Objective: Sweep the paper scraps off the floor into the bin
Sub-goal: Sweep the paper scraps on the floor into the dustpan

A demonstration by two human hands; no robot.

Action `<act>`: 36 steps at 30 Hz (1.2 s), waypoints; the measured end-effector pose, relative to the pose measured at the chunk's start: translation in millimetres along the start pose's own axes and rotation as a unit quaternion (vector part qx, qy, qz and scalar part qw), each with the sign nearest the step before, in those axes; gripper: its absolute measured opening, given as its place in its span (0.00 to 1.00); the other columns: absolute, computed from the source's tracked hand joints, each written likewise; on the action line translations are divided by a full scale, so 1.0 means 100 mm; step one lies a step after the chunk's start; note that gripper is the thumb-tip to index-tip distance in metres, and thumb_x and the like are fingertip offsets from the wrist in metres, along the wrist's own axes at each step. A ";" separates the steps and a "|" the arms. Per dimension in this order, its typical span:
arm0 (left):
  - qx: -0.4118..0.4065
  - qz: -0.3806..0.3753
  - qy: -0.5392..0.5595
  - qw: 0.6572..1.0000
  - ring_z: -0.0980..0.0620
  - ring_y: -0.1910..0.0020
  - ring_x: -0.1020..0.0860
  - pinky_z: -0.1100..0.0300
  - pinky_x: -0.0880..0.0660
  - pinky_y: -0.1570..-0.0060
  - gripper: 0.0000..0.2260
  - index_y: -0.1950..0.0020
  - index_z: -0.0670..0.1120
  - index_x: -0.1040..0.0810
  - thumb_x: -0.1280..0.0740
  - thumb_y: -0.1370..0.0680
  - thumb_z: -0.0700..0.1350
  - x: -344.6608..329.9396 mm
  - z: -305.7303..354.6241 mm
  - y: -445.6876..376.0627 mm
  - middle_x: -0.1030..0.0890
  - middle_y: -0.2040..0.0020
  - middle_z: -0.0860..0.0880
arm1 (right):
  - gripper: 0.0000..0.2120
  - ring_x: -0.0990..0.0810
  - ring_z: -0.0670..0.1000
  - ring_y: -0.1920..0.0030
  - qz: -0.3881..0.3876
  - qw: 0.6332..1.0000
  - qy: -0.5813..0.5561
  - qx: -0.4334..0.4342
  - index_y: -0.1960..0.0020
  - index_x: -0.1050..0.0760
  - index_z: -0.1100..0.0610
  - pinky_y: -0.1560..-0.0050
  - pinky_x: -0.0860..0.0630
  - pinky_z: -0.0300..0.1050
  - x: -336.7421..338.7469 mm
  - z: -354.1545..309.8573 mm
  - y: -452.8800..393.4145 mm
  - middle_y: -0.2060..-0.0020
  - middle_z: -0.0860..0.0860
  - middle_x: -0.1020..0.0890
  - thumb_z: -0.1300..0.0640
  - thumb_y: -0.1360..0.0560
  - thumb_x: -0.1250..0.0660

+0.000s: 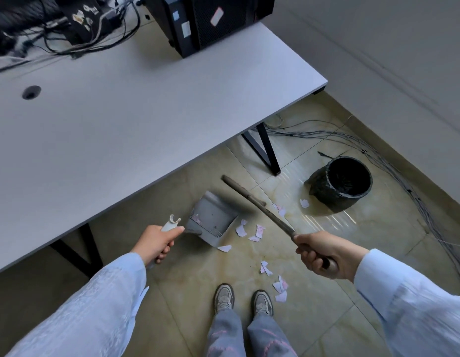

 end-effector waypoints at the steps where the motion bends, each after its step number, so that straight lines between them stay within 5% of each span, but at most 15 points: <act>1: -0.005 0.005 -0.003 1.000 0.53 0.84 0.42 0.67 0.44 0.77 0.20 0.69 0.43 0.33 0.31 0.23 0.50 -0.01 -0.02 0.07 0.37 0.81 0.49 | 0.16 0.37 0.43 0.88 0.000 1.000 -0.005 0.003 0.63 0.35 0.59 0.85 0.43 0.27 0.02 0.03 0.00 0.82 0.50 0.34 0.52 0.20 0.42; 13: -0.053 0.025 -0.030 0.998 0.53 0.85 0.40 0.68 0.42 0.80 0.21 0.69 0.42 0.32 0.31 0.23 0.54 0.04 -0.50 0.76 0.35 0.82 0.49 | 0.13 0.37 0.44 0.86 0.009 1.000 0.017 0.022 0.62 0.33 0.57 0.83 0.42 0.27 -0.22 0.63 -0.10 0.84 0.49 0.34 0.53 0.21 0.42; 20: -0.027 0.022 -0.050 0.998 0.52 0.85 0.39 0.68 0.41 0.82 0.23 0.70 0.42 0.32 0.33 0.23 0.57 0.01 -1.15 1.16 0.35 0.82 0.48 | 0.12 0.36 0.44 0.88 0.010 0.999 0.019 0.029 0.61 0.34 0.58 0.81 0.42 0.27 -0.37 1.03 -0.12 0.85 0.49 0.33 0.55 0.20 0.44; 25: -0.020 0.021 -0.046 0.999 0.52 0.85 0.40 0.68 0.41 0.81 0.25 0.71 0.42 0.33 0.34 0.23 0.58 -0.07 -1.35 1.28 0.36 0.82 0.49 | 0.10 0.35 0.45 0.88 0.018 0.999 0.029 0.028 0.61 0.35 0.56 0.77 0.42 0.27 -0.33 1.12 -0.25 0.74 0.49 0.33 0.58 0.21 0.46; 31: 0.001 0.014 -0.043 0.999 0.52 0.85 0.40 0.68 0.42 0.80 0.25 0.71 0.42 0.33 0.34 0.24 0.59 -0.28 -1.64 1.36 0.36 0.83 0.50 | 0.11 0.35 0.45 0.88 0.025 0.999 0.033 0.017 0.62 0.36 0.57 0.76 0.41 0.27 -0.24 1.28 -0.36 0.82 0.50 0.33 0.58 0.21 0.46; 36: 0.013 0.006 -0.031 0.999 0.52 0.84 0.39 0.67 0.42 0.79 0.25 0.71 0.43 0.33 0.34 0.24 0.60 -0.50 -1.75 1.36 0.35 0.82 0.50 | 0.11 0.35 0.45 0.88 0.027 0.999 0.024 0.014 0.63 0.36 0.57 0.68 0.42 0.27 -0.24 1.35 -0.42 0.79 0.50 0.34 0.59 0.22 0.47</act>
Point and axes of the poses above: each hand's wrist, its own y-axis away from the middle knuckle, its own x-axis out of the back of the hand, z = x × y, the point moved 10 cm from there along -y, towards the middle knuckle
